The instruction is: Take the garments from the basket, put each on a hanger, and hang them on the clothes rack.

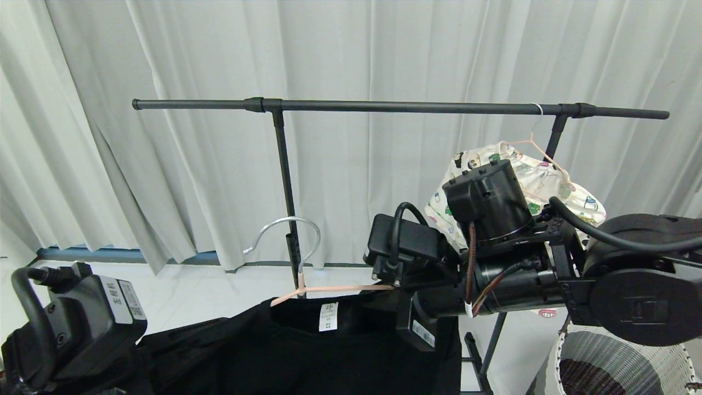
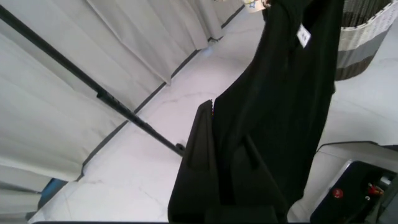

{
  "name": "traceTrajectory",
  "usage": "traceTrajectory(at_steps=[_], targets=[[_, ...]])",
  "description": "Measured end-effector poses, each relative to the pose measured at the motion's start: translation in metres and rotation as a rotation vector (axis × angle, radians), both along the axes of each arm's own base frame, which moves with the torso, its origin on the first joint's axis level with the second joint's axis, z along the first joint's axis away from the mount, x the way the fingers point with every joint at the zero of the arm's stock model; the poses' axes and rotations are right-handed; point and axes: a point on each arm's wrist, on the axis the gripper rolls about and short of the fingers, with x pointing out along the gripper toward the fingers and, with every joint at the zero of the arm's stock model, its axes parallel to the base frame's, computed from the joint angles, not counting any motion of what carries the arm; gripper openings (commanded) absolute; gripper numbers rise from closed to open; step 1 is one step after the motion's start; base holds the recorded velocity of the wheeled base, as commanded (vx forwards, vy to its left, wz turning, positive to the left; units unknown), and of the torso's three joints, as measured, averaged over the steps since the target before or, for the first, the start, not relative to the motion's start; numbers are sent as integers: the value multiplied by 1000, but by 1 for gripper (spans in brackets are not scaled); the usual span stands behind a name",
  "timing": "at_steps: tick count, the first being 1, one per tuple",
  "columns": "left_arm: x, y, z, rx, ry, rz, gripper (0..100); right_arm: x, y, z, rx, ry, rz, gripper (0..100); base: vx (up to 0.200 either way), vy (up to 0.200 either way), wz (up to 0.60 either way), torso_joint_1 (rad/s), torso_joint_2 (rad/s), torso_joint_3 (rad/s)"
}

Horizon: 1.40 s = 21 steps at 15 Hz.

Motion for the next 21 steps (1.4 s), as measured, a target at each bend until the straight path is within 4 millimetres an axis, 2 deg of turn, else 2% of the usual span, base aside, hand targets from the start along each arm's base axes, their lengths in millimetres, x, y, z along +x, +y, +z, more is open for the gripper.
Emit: traceTrajectory(at_steps=[5, 7, 11, 14, 19, 21], targets=[[3, 5, 0, 3, -14, 77, 100, 9, -1, 3, 89, -255, 65, 0, 0, 0, 0, 0, 0, 0], [3, 7, -1, 4, -11, 95, 100, 11, -5, 3, 126, -298, 48, 0, 0, 0, 0, 0, 0, 0], [-3, 14, -6, 2, -15, 115, 100, 16, -21, 3, 155, -329, -30, 0, 0, 0, 0, 0, 0, 0], [-6, 24, -12, 5, -12, 177, 100, 16, -31, 10, 187, -289, -96, 0, 0, 0, 0, 0, 0, 0], [-7, 32, -34, 29, 77, 256, 100, 7, -36, 23, 231, -284, -108, 0, 0, 0, 0, 0, 0, 0], [-5, 34, -37, 25, 101, 289, 100, 4, -36, 26, 239, -289, -101, 0, 0, 0, 0, 0, 0, 0]])
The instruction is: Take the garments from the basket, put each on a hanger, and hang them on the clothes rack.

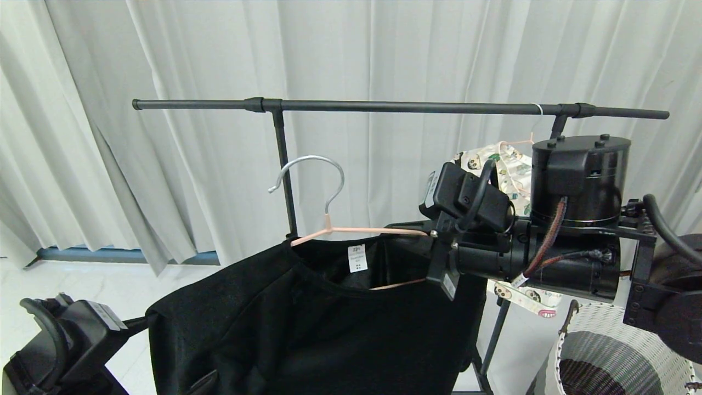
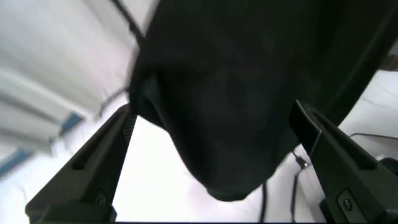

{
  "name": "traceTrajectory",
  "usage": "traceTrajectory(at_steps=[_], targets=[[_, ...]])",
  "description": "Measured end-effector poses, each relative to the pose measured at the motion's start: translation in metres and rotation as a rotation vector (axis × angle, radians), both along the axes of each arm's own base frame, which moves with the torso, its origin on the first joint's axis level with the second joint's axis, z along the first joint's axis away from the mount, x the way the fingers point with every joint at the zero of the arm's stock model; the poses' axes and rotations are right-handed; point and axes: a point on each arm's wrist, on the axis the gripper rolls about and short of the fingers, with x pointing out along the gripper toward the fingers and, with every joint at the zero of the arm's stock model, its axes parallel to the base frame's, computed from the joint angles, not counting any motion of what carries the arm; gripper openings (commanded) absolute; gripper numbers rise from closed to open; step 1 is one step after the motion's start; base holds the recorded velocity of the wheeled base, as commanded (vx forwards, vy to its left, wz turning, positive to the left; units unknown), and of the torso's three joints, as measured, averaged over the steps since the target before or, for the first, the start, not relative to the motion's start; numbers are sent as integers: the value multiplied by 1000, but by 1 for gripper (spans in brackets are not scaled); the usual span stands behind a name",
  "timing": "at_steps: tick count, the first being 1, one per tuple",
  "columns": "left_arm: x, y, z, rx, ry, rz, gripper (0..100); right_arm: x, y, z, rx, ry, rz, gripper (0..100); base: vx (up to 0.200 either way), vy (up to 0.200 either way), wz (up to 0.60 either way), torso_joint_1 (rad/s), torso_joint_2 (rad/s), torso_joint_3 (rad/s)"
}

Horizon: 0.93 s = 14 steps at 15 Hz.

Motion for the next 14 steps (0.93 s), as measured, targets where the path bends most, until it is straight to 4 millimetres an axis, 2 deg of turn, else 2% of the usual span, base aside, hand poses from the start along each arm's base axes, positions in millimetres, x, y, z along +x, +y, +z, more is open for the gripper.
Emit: traceTrajectory(at_steps=[1, 7, 14], targets=[[1, 1, 0, -8, 6, 13, 0, -1, 0, 1, 1, -2, 0, 0, 0, 0, 0, 0, 0, 0], [-2, 7, 3, -15, -24, 61, 0, 2, -8, -8, -25, 18, -68, 0, 0, 0, 0, 0, 0, 0], [-4, 21, 28, -48, -154, 196, 0, -5, -22, -27, -79, 57, -80, 0, 0, 0, 0, 0, 0, 0]])
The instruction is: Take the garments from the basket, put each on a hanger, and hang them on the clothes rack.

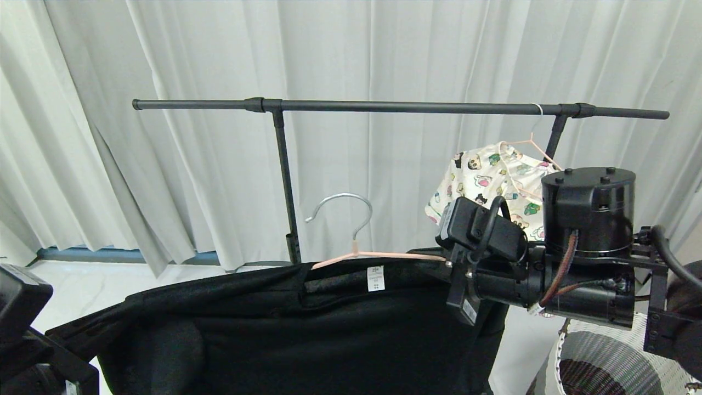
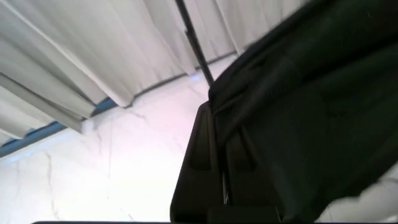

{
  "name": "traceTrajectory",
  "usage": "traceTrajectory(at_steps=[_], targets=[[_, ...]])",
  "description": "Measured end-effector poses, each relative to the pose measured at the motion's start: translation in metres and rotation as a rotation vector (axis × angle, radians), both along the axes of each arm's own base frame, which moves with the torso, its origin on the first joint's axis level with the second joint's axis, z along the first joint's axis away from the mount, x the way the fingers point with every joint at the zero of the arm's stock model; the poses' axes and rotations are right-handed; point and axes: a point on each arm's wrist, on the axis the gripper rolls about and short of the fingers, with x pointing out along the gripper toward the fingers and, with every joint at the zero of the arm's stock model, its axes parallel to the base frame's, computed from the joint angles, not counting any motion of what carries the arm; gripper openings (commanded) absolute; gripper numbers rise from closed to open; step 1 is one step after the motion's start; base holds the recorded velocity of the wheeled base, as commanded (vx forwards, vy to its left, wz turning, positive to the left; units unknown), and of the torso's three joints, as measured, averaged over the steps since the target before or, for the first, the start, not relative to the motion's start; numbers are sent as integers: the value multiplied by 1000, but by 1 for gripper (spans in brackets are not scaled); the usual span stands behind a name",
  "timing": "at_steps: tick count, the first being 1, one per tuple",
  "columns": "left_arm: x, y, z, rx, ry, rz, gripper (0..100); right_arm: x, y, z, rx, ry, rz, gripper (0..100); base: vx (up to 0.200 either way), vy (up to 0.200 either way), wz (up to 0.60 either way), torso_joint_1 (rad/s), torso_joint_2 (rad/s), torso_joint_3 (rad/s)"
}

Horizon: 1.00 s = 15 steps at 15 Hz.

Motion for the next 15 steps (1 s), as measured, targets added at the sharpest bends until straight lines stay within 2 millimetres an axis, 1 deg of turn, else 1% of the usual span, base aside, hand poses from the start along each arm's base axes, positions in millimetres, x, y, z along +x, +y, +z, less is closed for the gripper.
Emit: traceTrajectory(at_steps=[4, 8, 11, 15], targets=[[-1, 2, -1, 1, 4, 21, 0, -3, -3, -1, 1, 0, 0, 0, 0, 0, 0, 0, 0, 0], [-2, 4, -20, 22, 83, 35, 0, -3, -1, 6, 65, -31, 2, 0, 0, 0, 0, 0, 0, 0], [-2, 4, -30, 28, 126, 36, 0, -3, 1, 9, 126, 9, -11, 0, 0, 0, 0, 0, 0, 0], [-2, 3, -31, 37, 130, 17, 0, -3, 1, 12, 166, 28, -22, 0, 0, 0, 0, 0, 0, 0]])
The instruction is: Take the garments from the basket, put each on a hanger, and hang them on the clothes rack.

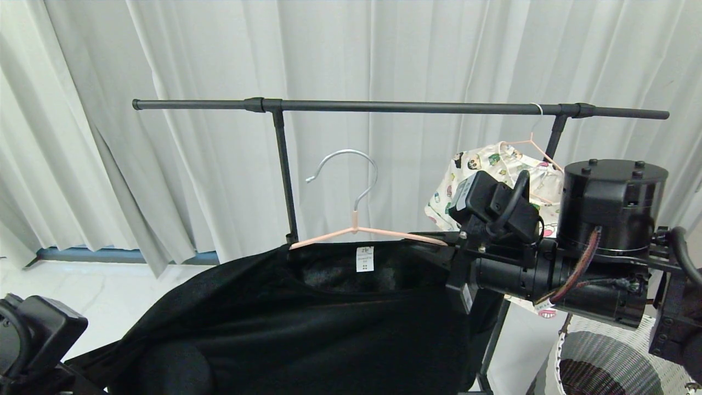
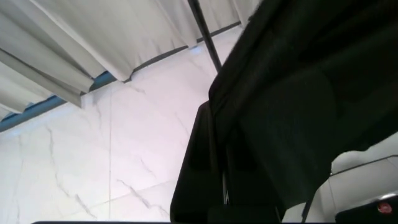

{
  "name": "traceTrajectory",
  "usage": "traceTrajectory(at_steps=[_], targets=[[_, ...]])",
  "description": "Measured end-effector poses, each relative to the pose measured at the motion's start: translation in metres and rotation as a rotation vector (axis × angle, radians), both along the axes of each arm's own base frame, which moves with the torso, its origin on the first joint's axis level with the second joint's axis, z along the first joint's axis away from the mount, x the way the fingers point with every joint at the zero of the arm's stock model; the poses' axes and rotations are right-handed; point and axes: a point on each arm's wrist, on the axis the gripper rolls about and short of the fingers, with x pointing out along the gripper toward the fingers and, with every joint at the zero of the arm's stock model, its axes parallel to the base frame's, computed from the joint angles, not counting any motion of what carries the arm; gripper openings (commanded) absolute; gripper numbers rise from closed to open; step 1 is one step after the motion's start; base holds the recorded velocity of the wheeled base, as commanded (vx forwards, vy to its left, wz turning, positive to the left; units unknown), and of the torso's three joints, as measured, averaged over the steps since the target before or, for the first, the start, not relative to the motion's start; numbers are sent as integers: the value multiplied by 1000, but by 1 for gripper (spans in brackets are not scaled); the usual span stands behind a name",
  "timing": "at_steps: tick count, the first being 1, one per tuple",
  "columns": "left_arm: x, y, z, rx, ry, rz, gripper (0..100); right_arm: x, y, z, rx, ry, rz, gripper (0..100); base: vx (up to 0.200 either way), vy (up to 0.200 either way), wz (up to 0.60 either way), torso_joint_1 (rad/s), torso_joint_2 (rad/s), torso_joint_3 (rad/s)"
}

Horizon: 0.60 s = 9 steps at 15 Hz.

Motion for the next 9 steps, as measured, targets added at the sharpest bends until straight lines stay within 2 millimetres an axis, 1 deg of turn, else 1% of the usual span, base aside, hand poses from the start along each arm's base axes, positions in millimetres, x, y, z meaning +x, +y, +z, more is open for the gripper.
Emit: traceTrajectory(at_steps=[1, 6, 9], targets=[[0, -1, 0, -2, 0, -13, 100, 0, 0, 0, 1, 0, 1, 0, 0, 0, 0, 0, 0, 0], [-4, -1, 2, -12, -21, -28, 100, 0, -1, 2, 11, 1, -8, 0, 0, 0, 0, 0, 0, 0], [-13, 1, -11, -7, 0, -21, 100, 1, -1, 4, 18, -3, -10, 0, 0, 0, 0, 0, 0, 0]])
